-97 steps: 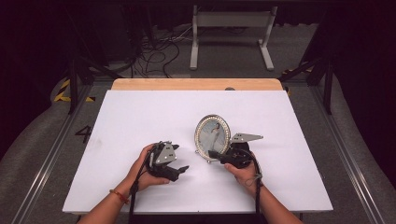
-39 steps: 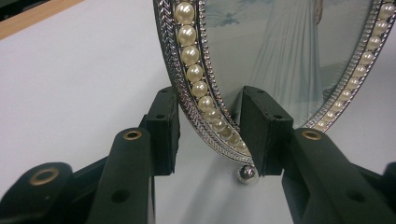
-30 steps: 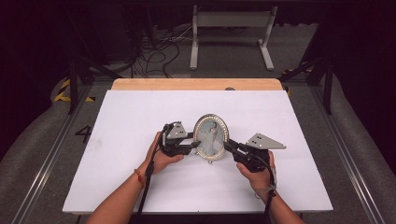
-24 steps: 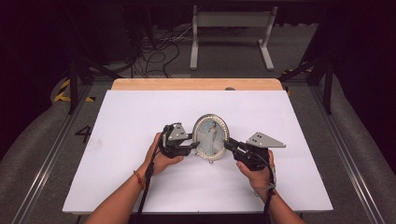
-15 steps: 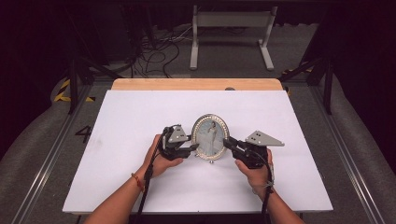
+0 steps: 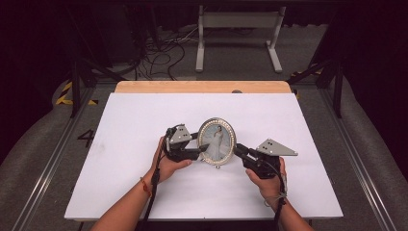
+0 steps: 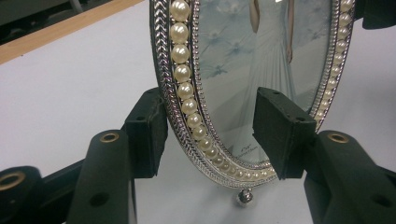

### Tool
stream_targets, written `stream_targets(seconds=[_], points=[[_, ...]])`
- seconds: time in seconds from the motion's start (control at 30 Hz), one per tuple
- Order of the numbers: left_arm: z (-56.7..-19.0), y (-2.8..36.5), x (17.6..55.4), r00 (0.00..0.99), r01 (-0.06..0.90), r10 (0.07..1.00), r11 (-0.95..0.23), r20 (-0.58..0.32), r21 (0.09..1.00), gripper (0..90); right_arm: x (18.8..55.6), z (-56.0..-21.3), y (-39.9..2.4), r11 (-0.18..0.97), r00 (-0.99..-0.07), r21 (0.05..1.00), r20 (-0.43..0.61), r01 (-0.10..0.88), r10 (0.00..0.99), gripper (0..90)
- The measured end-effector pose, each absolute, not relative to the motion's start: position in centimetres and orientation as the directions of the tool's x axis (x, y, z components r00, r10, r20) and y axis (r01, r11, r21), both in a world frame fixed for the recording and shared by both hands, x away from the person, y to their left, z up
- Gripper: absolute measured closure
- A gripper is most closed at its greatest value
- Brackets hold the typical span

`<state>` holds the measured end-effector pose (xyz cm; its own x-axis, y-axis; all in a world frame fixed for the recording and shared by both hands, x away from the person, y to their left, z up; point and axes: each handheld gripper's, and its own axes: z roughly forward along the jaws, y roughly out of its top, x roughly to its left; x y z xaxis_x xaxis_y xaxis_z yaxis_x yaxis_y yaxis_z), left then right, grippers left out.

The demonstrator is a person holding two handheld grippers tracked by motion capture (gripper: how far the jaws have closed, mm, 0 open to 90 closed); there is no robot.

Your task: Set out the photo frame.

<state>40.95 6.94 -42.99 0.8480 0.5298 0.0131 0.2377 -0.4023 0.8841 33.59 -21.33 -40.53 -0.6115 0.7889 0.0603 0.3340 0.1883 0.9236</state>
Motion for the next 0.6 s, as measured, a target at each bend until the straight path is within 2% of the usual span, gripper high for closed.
stream_targets(seconds=[0.1,0.17,0.6], points=[[-42.9,7.2,41.0,0.848,0.234,0.531,-0.395,0.013,0.888,59.5,33.8,-40.7,-21.3,0.192,-0.603,0.922,0.055,0.337,0.796,83.9],[-42.8,7.4,41.0,0.84,0.232,0.541,-0.42,0.037,0.877,62.3,33.9,-40.8,-21.2,0.18,-0.604,0.926,0.061,0.331,0.795,84.5],[-42.6,8.1,40.5,0.846,0.245,0.533,-0.435,0.028,0.866,64.6,34.5,-41.1,-21.0,0.165,-0.592,0.927,0.071,0.336,0.803,84.4]])
